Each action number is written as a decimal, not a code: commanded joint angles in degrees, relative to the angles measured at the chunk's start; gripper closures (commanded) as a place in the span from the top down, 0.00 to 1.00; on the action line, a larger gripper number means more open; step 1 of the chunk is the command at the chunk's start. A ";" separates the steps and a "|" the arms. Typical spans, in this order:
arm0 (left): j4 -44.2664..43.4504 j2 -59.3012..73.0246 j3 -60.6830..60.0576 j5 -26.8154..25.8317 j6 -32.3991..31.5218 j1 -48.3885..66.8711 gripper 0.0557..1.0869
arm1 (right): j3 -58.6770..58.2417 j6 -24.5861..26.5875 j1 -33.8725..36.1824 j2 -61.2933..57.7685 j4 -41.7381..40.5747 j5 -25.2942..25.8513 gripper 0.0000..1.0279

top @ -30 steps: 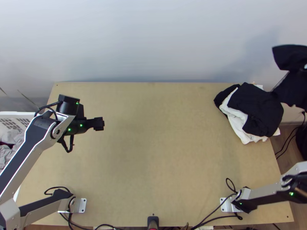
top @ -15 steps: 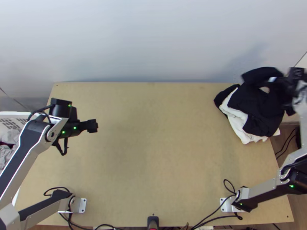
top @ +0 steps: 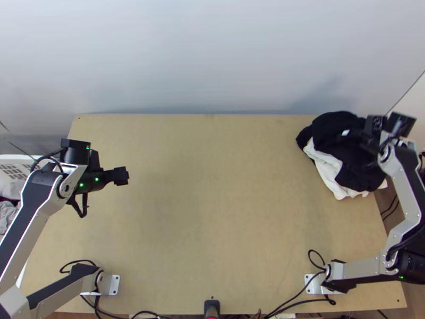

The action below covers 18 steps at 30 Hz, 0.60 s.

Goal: Fold the t-shirt

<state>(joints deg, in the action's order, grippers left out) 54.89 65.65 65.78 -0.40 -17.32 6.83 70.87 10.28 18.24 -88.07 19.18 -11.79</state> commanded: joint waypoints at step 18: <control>-0.49 0.97 -0.04 -0.12 -0.08 0.99 0.96 | 19.66 -13.01 0.04 8.00 16.86 -8.25 0.96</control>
<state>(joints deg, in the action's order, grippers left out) 54.54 66.37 65.87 -0.58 -16.95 7.44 77.82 0.69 19.66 -77.89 30.50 -18.70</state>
